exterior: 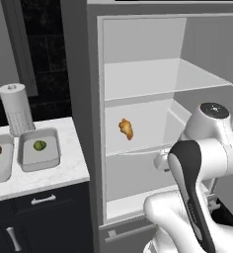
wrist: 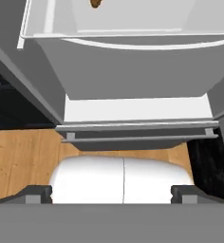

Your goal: Place one lime and one chicken drumstick in each tupperware on the nearby counter, to pack two identical lunches.

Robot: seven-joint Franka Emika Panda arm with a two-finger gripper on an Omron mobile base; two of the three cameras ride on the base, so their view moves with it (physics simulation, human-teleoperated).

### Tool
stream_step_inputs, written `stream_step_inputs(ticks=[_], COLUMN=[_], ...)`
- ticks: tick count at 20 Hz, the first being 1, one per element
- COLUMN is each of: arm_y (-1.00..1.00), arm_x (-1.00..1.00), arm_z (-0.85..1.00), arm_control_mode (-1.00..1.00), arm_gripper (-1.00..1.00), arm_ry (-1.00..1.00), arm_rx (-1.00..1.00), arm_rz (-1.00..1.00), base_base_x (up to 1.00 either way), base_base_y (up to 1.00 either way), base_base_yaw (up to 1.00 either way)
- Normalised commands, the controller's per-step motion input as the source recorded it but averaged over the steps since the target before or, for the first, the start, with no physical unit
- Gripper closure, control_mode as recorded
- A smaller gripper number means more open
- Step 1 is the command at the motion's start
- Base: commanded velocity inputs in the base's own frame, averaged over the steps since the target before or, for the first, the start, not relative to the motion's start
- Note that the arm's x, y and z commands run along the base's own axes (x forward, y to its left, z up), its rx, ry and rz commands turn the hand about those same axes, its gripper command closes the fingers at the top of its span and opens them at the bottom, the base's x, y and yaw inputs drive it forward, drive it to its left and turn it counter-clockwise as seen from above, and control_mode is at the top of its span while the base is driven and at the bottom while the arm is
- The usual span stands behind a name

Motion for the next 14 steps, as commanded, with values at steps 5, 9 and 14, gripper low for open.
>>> stream_step_inputs(ticks=[5, 9, 14], arm_y=[-0.04, -0.02, 0.00], arm_x=[0.12, 0.44, 0.62], arm_z=[-0.29, -0.49, -0.30], arm_control_mode=[-1.00, -1.00, -1.00], arm_gripper=[-1.00, -1.00, -1.00], arm_ry=[-0.10, -0.34, -0.24], arm_rx=[0.00, 0.00, 0.01], arm_rz=[0.05, 0.07, 0.03], base_base_x=[0.17, 0.00, 0.00], base_base_y=[-0.07, 0.00, 0.00], base_base_yaw=[0.04, 0.00, 0.00])
